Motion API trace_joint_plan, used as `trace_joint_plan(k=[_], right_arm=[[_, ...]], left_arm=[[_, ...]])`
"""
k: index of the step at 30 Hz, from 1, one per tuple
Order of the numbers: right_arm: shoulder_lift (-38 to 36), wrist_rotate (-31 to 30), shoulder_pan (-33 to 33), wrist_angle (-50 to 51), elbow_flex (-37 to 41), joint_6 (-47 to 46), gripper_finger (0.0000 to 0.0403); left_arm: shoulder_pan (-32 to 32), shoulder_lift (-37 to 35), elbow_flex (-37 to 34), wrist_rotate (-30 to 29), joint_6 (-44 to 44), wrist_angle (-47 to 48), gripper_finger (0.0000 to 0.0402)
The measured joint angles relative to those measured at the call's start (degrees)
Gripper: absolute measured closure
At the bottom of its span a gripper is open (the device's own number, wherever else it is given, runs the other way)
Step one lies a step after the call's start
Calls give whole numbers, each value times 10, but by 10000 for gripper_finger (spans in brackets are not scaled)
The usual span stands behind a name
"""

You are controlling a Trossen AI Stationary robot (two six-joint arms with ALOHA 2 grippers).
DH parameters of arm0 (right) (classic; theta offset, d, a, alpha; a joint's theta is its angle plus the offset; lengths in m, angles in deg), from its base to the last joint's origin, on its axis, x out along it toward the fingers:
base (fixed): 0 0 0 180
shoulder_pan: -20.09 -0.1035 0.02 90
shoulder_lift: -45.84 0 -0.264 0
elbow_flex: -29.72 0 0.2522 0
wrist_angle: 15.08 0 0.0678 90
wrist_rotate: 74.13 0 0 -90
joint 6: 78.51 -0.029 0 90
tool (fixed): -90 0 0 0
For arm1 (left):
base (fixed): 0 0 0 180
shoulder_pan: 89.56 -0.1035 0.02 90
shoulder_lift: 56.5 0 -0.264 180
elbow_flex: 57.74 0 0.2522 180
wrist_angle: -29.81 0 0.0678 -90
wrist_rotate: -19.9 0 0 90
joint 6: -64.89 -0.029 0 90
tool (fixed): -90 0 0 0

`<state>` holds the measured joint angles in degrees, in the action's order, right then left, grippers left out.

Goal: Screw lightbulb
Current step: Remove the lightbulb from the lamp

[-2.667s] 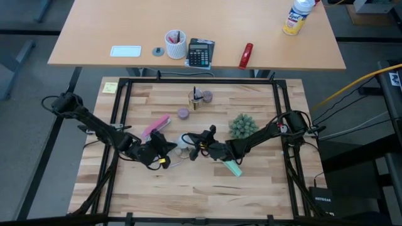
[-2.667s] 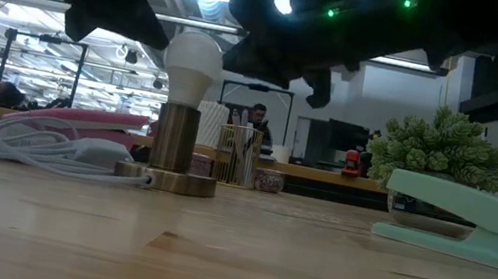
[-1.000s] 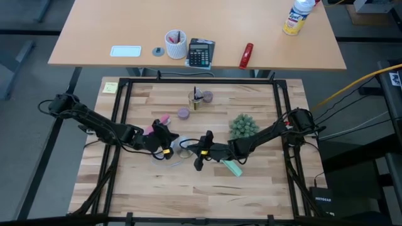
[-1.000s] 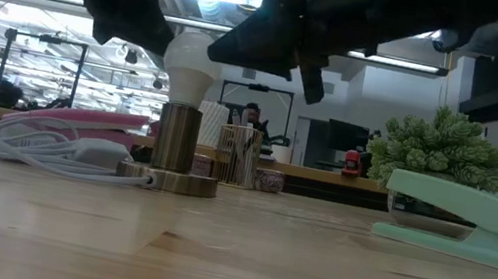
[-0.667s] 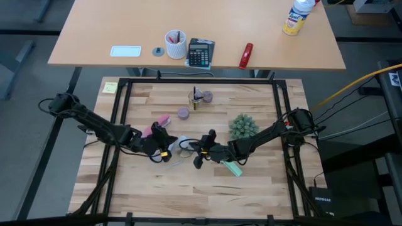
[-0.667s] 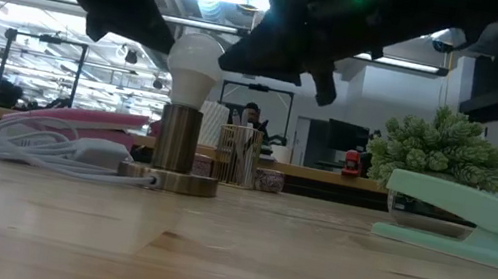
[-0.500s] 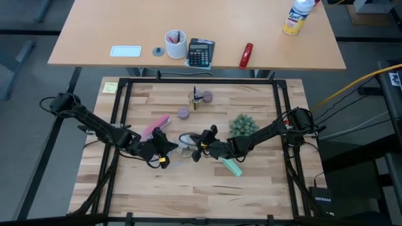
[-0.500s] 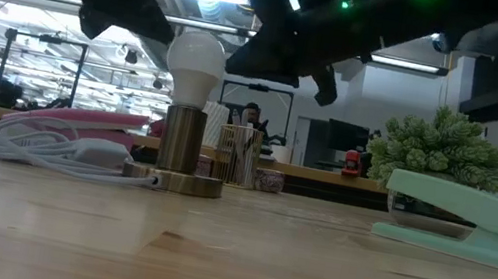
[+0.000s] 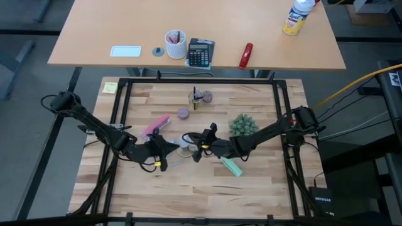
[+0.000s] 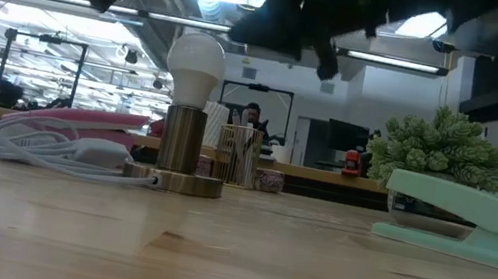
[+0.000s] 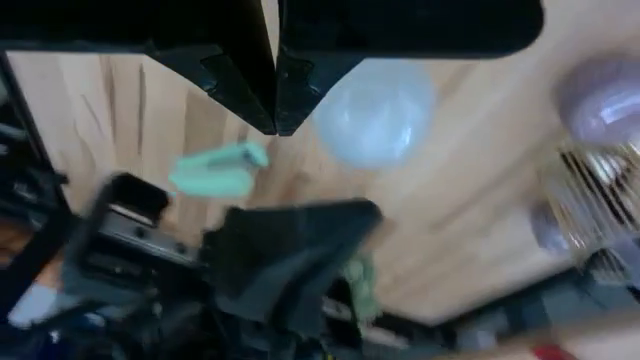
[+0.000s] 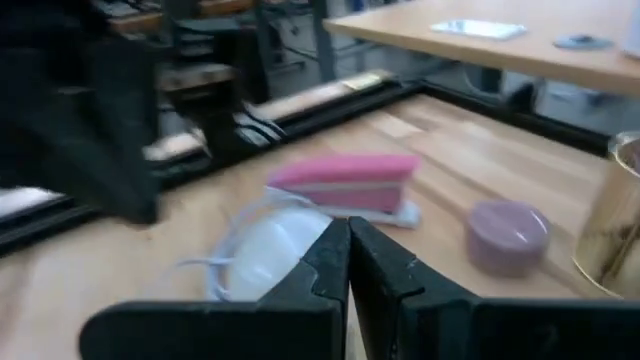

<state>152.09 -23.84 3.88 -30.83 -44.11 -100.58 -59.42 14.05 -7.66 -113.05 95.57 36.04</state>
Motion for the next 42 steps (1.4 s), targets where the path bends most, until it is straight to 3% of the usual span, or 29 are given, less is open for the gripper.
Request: trace_joint_plan(k=[6,12,18,26,39,42], right_arm=[[-34,56,-15,-8,0,19,389],[-18,95,-23,-7,0,11,389],[15,91,-25,-7,0,-6,389],[23,54,-25,3,0,-17,389],[22,-8,-6,24,1,-18,388],[24,2,7,26,1,-19,389]], left_arm=[[-15,-6,0,-69,-41,-5,400],[-57,-7,0,-72,-37,22,400],[-91,-6,0,-12,-7,80,400],[-104,4,0,64,-7,84,400],[-66,4,-1,73,36,86,400],[-52,6,0,80,46,75,400]])
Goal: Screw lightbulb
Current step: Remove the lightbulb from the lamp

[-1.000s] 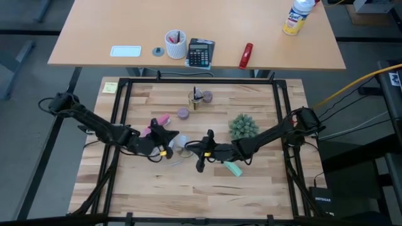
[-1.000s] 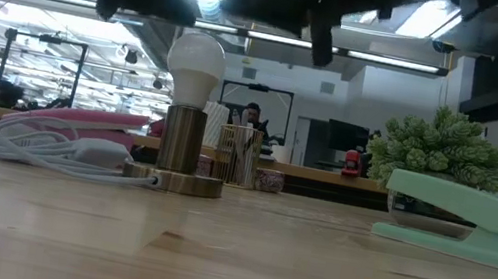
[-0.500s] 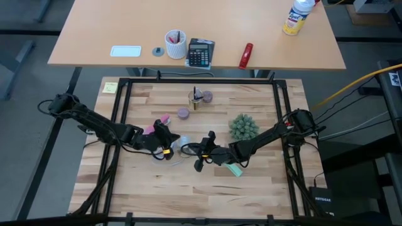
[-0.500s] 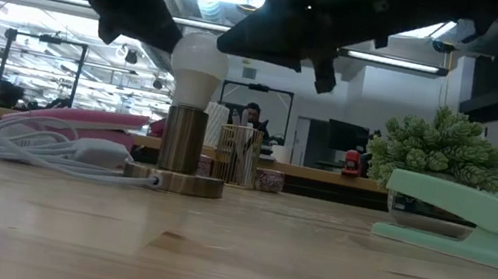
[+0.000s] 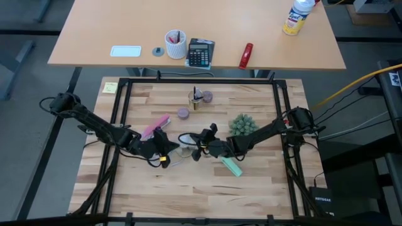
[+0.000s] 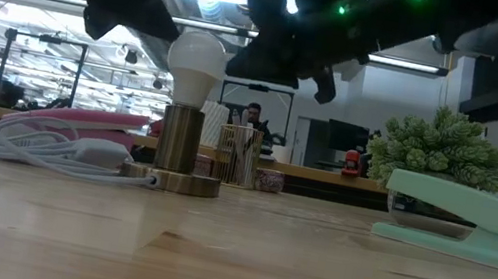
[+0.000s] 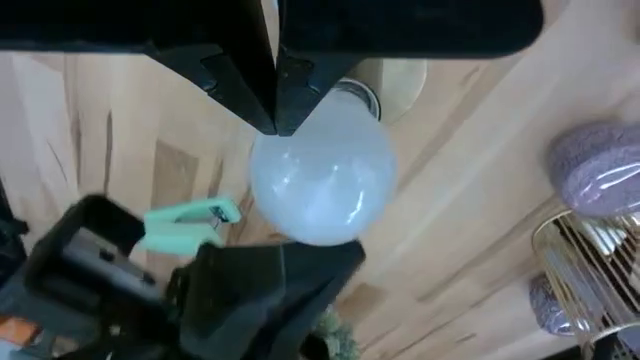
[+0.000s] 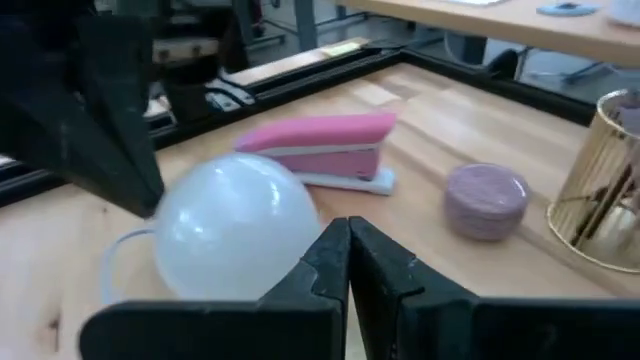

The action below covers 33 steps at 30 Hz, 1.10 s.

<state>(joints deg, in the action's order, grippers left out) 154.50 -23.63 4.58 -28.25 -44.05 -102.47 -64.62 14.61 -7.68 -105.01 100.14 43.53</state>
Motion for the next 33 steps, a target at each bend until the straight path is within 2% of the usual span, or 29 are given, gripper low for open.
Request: trace_joint_plan(k=[7,12,20,25,28,33], right_arm=[[0,16,31,-7,0,5,389],[-16,16,32,-48,0,53,389],[-71,46,-9,-63,0,105,389],[-68,53,-39,-59,-1,92,389],[-50,59,-49,-63,-1,87,389],[-8,58,-47,-64,-1,52,389]], left_arm=[[28,0,0,-12,-17,-54,400],[37,-6,0,-65,-71,-104,400],[25,-30,0,-158,-123,-112,400],[-8,-31,0,-163,-134,-104,400],[-30,-31,0,-160,-102,-70,400],[-54,-31,0,-101,-68,-22,400]])
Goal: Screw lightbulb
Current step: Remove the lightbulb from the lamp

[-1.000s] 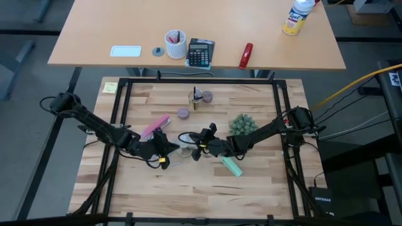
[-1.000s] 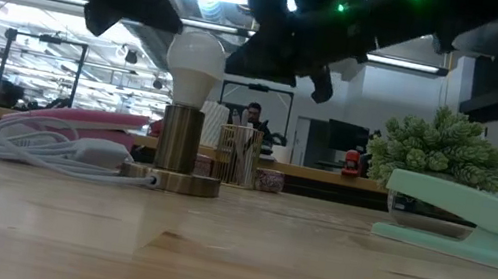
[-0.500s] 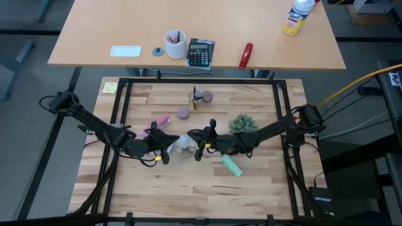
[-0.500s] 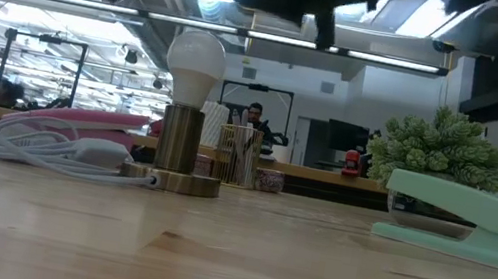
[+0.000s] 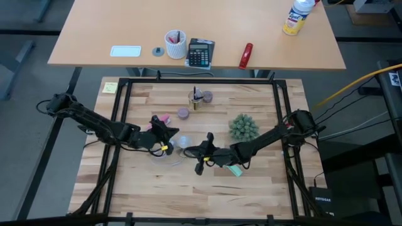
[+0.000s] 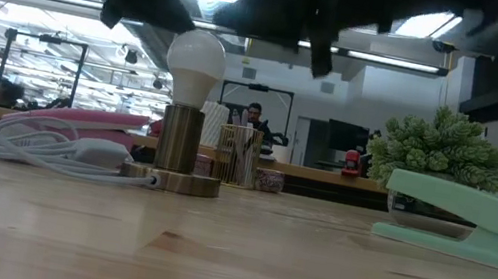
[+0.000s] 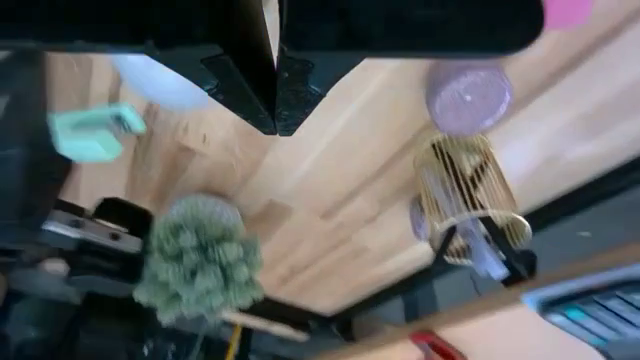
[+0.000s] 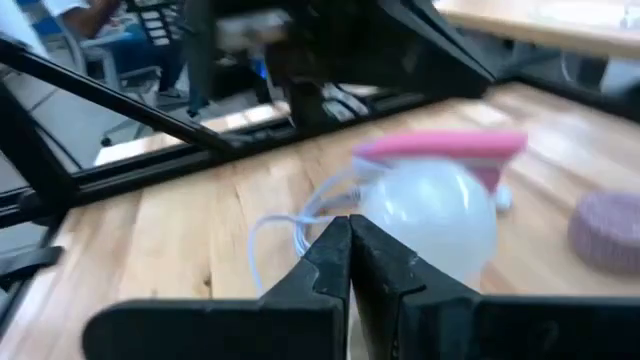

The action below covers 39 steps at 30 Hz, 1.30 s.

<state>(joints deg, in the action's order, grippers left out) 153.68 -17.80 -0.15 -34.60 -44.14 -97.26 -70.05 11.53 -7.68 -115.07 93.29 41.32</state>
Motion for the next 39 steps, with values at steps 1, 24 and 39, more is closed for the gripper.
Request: trace_joint_plan(k=[1,24,39], right_arm=[[8,-2,1,0,0,-10,389],[24,-26,21,35,1,-20,388],[24,-61,25,38,1,-20,388]], left_arm=[[-2,0,0,10,4,8,400],[21,58,-1,49,47,7,400],[37,56,-1,36,72,22,400]])
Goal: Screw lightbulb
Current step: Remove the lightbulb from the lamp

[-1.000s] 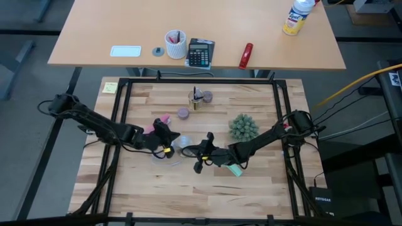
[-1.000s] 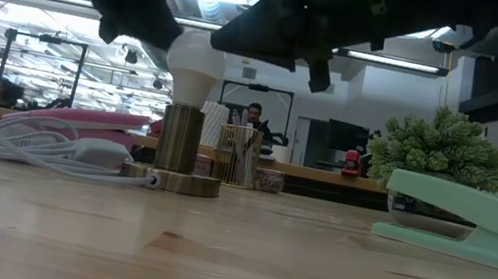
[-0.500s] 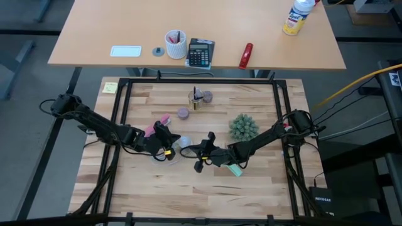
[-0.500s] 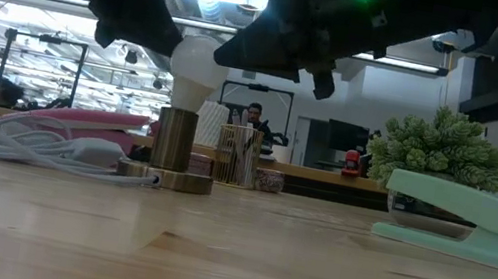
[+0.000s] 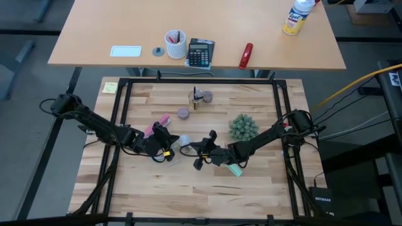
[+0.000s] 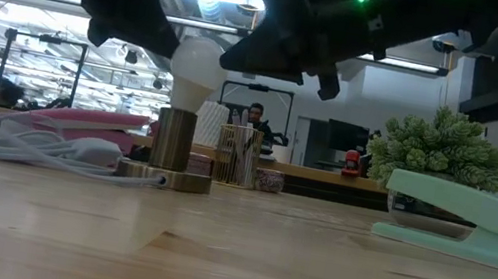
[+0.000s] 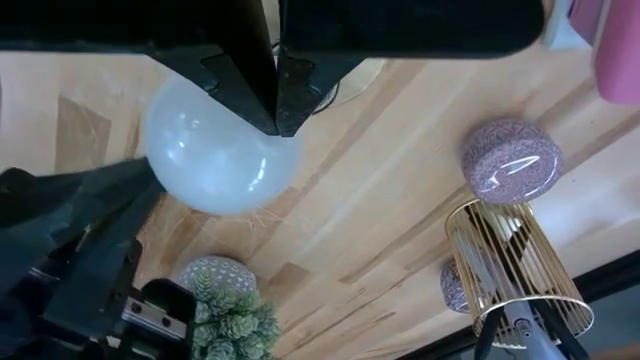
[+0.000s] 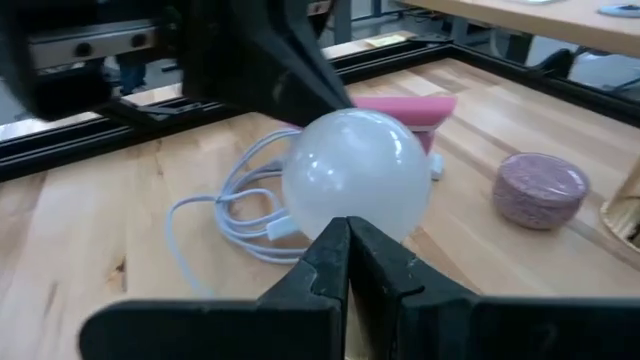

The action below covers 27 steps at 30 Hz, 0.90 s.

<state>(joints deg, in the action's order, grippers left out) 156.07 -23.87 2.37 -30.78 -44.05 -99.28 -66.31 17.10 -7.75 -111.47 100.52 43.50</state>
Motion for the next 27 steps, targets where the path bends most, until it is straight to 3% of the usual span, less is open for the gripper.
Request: trace_joint_plan(k=[9,27], right_arm=[[0,-48,6,11,1,0,388],[0,-21,14,6,0,-2,389]], left_arm=[[2,0,0,28,0,-1,400],[1,1,0,7,4,12,400]])
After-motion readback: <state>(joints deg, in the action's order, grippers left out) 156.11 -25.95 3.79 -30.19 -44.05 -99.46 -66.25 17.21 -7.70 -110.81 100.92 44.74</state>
